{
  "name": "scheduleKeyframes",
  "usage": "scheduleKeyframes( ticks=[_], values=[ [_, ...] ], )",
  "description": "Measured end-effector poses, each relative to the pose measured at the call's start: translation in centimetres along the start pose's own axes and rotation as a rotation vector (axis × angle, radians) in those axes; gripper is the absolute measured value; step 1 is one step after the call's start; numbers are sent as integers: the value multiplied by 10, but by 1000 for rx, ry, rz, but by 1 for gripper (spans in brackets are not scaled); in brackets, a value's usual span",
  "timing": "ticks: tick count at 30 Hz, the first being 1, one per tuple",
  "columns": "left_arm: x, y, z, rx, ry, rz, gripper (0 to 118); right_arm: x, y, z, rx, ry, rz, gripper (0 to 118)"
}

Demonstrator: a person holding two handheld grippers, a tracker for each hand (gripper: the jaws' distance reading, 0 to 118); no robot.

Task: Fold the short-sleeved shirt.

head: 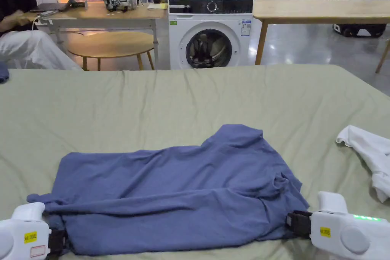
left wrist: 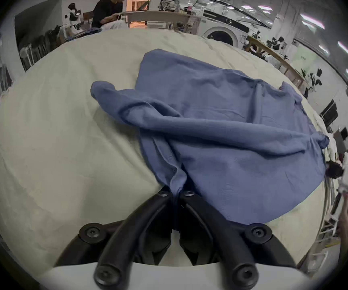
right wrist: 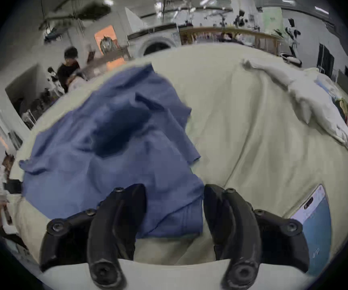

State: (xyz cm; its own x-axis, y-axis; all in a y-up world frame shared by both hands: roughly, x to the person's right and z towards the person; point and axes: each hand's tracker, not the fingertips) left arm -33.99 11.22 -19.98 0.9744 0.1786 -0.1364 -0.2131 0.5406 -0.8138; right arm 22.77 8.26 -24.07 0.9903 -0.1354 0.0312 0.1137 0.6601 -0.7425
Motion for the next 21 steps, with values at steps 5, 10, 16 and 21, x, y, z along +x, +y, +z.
scheduleKeyframes(
  ticks=[5, 10, 16, 21],
  values=[
    [1, -14, 10, 121, 3, -19, 0, -22, 3, 30, 23, -47, 129, 5],
    [-25, -22, 70, 270, -30, 21, 0, -11, 5, 74, 125, -79, 104, 5],
    [-41, -75, 125, 259, -63, 65, 0, 11, -37, 122, 138, -62, 39, 5],
    [-39, -130, 135, 217, -55, 62, 0, 24, -93, 138, 91, -61, 31, 5]
  ],
)
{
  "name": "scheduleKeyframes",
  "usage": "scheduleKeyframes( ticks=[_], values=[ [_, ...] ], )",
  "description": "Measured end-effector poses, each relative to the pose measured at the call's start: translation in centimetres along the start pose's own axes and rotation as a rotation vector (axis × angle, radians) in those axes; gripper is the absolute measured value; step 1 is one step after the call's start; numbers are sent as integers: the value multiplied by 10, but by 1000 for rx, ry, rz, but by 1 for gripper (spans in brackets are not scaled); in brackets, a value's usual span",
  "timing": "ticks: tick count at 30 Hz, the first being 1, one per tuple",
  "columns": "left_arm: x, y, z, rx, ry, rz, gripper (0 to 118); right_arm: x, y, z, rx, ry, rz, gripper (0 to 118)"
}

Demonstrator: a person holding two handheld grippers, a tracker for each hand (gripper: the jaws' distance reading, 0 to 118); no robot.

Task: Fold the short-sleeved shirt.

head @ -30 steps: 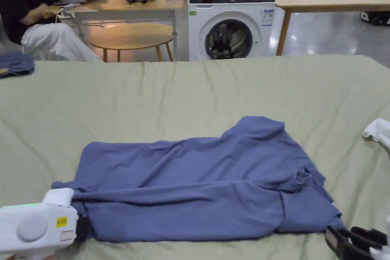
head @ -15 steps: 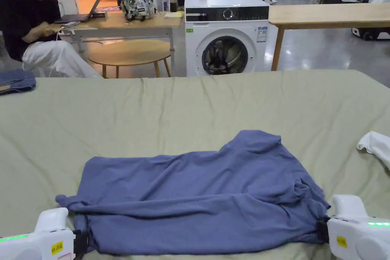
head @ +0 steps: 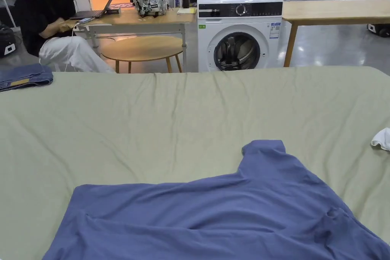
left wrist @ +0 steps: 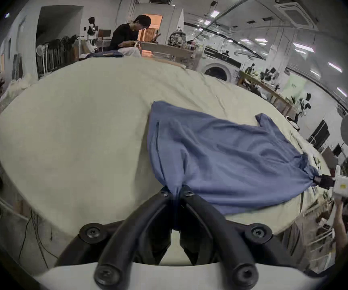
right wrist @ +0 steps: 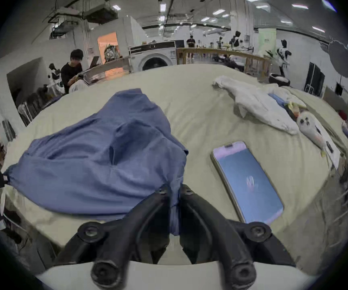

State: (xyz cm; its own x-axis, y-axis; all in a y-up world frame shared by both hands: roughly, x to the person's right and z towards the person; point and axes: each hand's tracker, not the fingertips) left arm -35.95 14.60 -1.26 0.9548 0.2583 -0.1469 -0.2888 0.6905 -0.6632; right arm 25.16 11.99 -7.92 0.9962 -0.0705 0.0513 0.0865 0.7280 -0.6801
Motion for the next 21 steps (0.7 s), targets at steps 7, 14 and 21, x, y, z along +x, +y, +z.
scheduleKeyframes(
  ticks=[7, 14, 21],
  values=[
    [-8, -22, 9, 57, -15, -10, 66, 4, -26, 17, 97, 58, -14, 65],
    [27, 11, 82, 403, 5, -155, 68, -28, 9, 79, 315, 96, 81, 65],
    [64, 38, 87, 452, -26, -241, 12, -89, 38, 85, 345, 234, 195, 0]
  ],
)
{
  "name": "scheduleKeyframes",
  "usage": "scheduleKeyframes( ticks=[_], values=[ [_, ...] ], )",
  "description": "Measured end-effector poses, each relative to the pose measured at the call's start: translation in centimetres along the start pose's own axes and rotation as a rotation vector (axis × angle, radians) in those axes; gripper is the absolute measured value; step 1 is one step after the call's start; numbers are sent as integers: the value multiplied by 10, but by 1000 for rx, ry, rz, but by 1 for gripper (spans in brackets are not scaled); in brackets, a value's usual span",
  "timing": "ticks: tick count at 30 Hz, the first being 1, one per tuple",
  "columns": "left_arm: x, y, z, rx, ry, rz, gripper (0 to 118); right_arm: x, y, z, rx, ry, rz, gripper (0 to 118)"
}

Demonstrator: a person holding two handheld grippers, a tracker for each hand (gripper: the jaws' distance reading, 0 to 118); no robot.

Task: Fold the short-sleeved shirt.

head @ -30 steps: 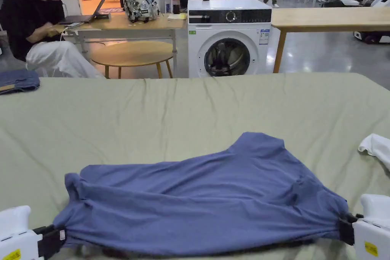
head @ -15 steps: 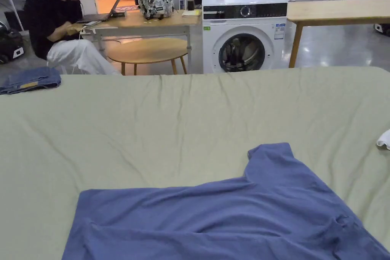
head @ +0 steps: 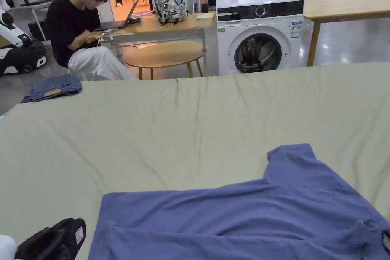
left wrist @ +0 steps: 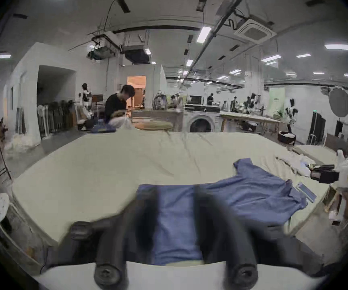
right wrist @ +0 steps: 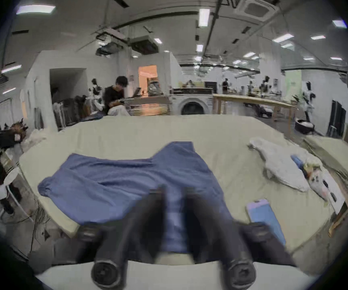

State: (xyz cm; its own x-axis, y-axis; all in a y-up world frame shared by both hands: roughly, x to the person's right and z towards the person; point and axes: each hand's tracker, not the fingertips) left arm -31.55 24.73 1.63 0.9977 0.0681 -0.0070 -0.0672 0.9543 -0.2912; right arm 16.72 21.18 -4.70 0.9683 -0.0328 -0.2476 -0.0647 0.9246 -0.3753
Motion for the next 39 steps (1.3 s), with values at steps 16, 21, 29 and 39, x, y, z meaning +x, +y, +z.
scheduleKeyframes(
  ticks=[16, 21, 29, 39],
  values=[
    [-74, 1, -266, -482, 82, 56, 69, 22, -38, -32, -153, 36, -35, 0],
    [-91, -38, -332, -706, 212, 48, 65, 44, -43, -20, -204, -31, 1, 0],
    [-70, -31, -324, -683, 175, 19, 13, 65, 1, -50, -222, -78, 42, 0],
    [-61, -26, -331, -774, 166, 19, 2, 93, 72, -293, -618, -39, 27, 97]
  ],
)
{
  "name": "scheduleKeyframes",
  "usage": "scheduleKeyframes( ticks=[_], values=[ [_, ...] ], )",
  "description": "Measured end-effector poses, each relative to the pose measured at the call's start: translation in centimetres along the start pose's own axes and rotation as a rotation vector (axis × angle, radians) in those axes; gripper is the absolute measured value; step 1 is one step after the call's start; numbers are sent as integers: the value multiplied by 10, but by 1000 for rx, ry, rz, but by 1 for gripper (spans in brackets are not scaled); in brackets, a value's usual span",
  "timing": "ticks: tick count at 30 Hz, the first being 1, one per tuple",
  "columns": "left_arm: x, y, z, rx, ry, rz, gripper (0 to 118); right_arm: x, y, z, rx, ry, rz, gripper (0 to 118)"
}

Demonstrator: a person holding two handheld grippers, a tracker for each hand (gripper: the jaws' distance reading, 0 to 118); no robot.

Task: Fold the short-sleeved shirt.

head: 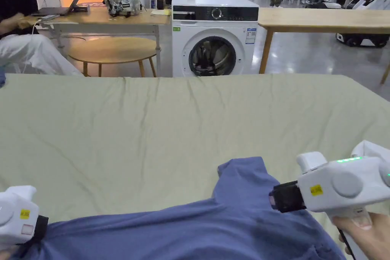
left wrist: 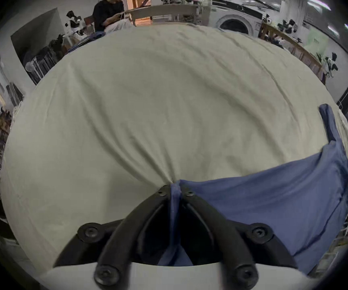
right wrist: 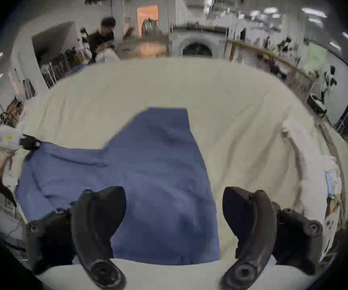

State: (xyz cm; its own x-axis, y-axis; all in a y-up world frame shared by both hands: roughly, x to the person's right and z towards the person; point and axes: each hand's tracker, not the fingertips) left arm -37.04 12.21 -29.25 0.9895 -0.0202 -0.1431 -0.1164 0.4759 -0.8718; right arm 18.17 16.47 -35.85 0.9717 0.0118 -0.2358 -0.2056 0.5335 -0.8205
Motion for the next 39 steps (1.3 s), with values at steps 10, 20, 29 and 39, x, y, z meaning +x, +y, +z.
scheduleKeyframes(
  ticks=[10, 20, 29, 39],
  values=[
    [2, -5, 9, 27, 15, -62, 1, 15, -1, -42, -68, -16, -53, 1],
    [-41, -114, 152, 334, -247, -15, 1, 7, -112, 120, 197, 58, -28, 1],
    [-69, -232, 161, 334, -248, -19, 1, -2, -252, 167, 191, 72, -166, 1],
    [-55, -259, 173, 463, -266, 76, 61, -23, -284, 156, 305, -41, -142, 70]
  ],
)
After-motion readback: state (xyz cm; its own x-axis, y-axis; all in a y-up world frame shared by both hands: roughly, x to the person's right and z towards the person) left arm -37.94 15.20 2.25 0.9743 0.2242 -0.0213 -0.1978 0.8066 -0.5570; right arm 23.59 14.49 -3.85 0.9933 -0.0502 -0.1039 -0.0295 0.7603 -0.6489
